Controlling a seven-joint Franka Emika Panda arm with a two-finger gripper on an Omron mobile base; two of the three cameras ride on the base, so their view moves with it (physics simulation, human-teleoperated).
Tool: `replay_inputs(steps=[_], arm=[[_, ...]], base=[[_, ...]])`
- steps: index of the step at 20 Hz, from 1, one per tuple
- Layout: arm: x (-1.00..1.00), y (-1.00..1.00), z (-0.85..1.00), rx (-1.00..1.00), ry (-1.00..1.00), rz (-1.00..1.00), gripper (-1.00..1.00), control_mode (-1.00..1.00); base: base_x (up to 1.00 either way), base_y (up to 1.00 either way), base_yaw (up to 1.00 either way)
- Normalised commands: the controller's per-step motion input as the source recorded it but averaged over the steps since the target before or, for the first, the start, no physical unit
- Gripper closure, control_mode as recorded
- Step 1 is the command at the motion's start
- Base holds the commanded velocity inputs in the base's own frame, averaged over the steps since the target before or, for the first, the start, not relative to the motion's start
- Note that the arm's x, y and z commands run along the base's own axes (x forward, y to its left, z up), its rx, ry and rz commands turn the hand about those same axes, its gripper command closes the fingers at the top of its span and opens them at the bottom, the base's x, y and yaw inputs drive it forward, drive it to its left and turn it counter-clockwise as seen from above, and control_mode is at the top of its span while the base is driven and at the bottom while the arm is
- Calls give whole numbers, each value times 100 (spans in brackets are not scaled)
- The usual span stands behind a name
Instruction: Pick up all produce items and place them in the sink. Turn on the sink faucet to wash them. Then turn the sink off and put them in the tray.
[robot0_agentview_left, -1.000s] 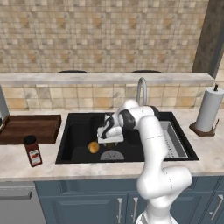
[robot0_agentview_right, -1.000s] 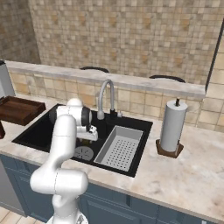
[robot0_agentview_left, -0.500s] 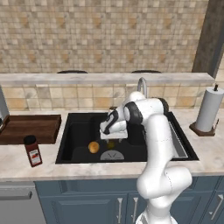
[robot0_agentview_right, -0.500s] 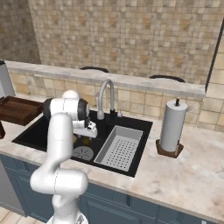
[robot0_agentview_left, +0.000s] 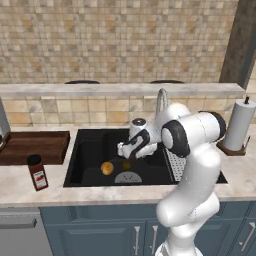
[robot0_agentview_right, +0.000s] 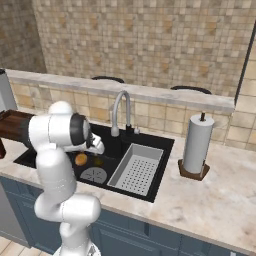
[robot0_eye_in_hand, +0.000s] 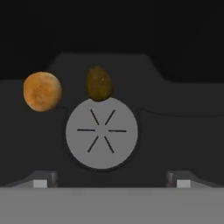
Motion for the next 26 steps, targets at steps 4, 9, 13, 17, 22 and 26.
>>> replay_inputs(steps=[4, 9, 13, 17, 22, 26], arm=[[-93, 0, 100, 0, -26, 0, -100, -100], [-61, -18, 100, 2, -8, 0, -100, -100], [-19, -47, 100, 4, 0, 0, -100, -100], [-4, -65, 94, 2, 0, 0, -100, -100], [-7, -67, 64, 0, 3, 0, -100, -100], [0, -76, 43, 0, 2, 0, -100, -100]], base=[[0, 0, 0], [0, 0, 0], [0, 0, 0], [0, 0, 0], [0, 0, 0], [0, 0, 0]])
